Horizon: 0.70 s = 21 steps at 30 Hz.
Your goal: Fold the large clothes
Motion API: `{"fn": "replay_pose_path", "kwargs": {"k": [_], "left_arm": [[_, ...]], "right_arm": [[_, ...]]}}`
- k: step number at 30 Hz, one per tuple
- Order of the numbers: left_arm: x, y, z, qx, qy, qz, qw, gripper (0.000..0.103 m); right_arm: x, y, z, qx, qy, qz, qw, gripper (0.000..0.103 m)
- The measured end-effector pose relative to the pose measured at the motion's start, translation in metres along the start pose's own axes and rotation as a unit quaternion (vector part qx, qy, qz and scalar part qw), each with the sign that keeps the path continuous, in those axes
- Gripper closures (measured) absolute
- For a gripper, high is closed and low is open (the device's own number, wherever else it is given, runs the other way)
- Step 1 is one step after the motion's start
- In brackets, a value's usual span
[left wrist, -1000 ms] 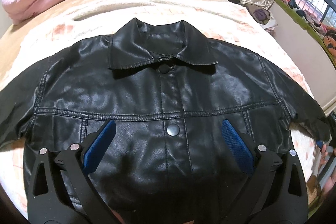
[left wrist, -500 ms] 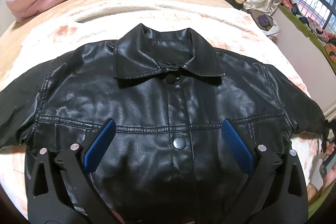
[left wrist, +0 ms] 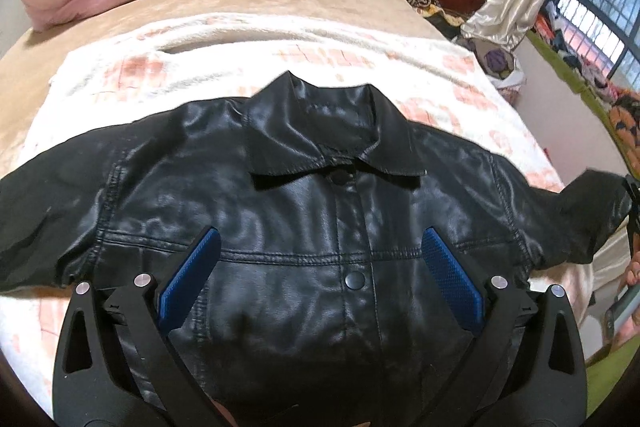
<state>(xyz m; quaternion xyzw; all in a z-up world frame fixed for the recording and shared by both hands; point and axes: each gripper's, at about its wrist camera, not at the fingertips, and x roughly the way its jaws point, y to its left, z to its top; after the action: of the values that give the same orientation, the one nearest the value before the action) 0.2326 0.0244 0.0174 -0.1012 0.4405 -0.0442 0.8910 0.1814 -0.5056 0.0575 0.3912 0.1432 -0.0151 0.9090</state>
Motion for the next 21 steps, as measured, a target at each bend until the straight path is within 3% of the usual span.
{"fn": "replay_pose_path", "kwargs": {"k": [7, 14, 21], "left_arm": [[-0.021, 0.029, 0.005, -0.034, -0.013, -0.021, 0.9991, 0.009], [-0.036, 0.058, -0.003, -0.081, -0.028, -0.082, 0.9929, 0.009], [-0.05, 0.09, -0.008, -0.137, -0.058, -0.137, 0.9794, 0.009]], "right_arm": [[0.007, 0.098, -0.022, -0.116, 0.039, 0.103, 0.987, 0.096], [0.015, 0.173, -0.069, -0.212, 0.09, 0.178, 0.957, 0.096], [0.025, 0.219, -0.138, -0.278, 0.15, 0.225, 0.922, 0.096]]}}
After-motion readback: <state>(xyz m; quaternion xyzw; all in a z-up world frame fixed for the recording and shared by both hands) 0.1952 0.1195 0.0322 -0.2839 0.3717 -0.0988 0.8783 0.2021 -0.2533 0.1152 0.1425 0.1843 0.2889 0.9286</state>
